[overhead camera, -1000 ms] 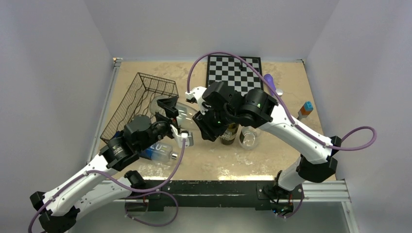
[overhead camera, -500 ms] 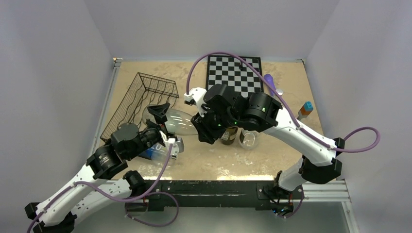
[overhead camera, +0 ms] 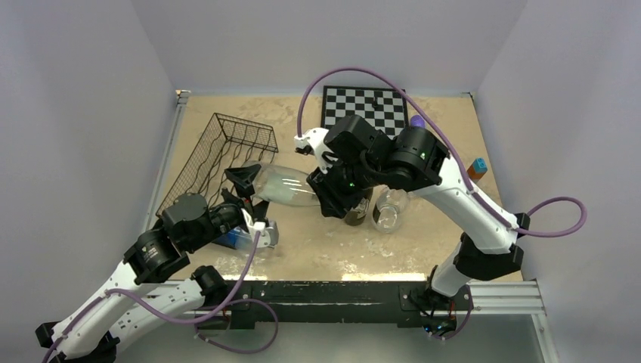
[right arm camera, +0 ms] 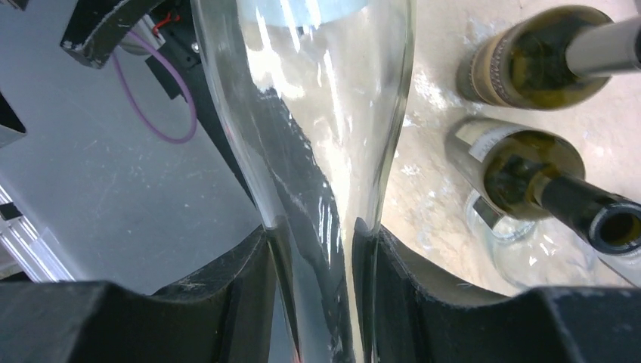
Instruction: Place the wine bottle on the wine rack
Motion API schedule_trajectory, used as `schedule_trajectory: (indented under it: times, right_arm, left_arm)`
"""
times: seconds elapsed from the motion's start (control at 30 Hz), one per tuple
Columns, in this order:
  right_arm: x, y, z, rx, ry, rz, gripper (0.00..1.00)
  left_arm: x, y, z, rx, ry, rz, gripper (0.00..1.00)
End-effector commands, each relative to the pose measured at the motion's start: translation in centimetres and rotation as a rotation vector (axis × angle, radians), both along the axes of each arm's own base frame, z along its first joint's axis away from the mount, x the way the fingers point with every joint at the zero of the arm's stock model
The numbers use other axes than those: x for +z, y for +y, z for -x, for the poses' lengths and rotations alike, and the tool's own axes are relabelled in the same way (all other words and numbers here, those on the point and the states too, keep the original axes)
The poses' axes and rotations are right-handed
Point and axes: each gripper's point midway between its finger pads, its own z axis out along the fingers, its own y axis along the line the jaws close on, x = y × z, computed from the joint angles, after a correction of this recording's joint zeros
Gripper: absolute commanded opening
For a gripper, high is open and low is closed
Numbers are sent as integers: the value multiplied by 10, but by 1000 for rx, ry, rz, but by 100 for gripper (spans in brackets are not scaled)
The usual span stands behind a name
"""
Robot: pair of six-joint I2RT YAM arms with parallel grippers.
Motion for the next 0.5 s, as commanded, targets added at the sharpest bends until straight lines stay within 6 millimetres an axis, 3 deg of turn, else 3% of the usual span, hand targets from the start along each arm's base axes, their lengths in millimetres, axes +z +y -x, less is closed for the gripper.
schedule_trajectory:
  times: [0.0, 0.13, 0.3, 0.47]
  right_arm:
    - [53, 12, -15, -46, -101, -179, 0]
    - [52, 16, -18, -50, -114, -204, 0]
    - [31, 22, -26, -57, -131, -174, 0]
    - [6, 29, -35, -59, -152, -157, 0]
  left_arm:
    - [10, -7, 0, -66, -118, -52, 99]
    - [21, -4, -6, -32, -165, -27, 99]
    - [25, 6, -7, 43, -111, 60, 99]
    - [36, 17, 2, 98, -13, 262, 99]
